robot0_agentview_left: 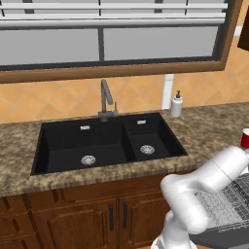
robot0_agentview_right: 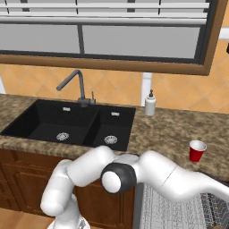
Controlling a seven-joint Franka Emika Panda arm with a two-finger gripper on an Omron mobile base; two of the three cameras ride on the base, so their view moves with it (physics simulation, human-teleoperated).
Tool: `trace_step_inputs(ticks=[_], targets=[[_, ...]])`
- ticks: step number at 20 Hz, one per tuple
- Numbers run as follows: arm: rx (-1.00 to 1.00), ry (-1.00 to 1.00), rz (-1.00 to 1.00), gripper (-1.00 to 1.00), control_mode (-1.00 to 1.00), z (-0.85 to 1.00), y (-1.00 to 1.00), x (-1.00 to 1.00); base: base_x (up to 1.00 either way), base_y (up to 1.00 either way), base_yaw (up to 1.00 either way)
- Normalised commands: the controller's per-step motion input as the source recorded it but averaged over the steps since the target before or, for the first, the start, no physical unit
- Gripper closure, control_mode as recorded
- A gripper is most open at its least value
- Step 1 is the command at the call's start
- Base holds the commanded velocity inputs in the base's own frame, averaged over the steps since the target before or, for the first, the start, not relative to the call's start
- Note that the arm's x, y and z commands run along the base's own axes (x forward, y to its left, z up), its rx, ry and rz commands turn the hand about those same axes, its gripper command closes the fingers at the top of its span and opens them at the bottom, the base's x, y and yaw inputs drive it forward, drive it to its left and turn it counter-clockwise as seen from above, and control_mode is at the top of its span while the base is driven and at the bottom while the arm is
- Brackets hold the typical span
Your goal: Pick up the cup and bowl from the counter, place them in the dishwasher, and close the dishwasher door.
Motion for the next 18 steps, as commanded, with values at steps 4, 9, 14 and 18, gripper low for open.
trace_step_inputs(ticks=[4,9,14,18], targets=[[-0.04,0.0,0.0,1.0,-1.0,-0.77,0.15,0.4,0.0,0.0,0.0],[-0.1,0.07,-0.01,1.0,-1.0,-0.29,0.0,0.81,0.0,0.0,0.0],[-0.1,0.22,-0.02,1.0,-1.0,-0.18,0.02,0.82,0.0,0.0,0.0],[-0.07,0.16,-0.02,1.0,-1.0,-0.82,0.0,0.41,0.0,0.0,0.0]])
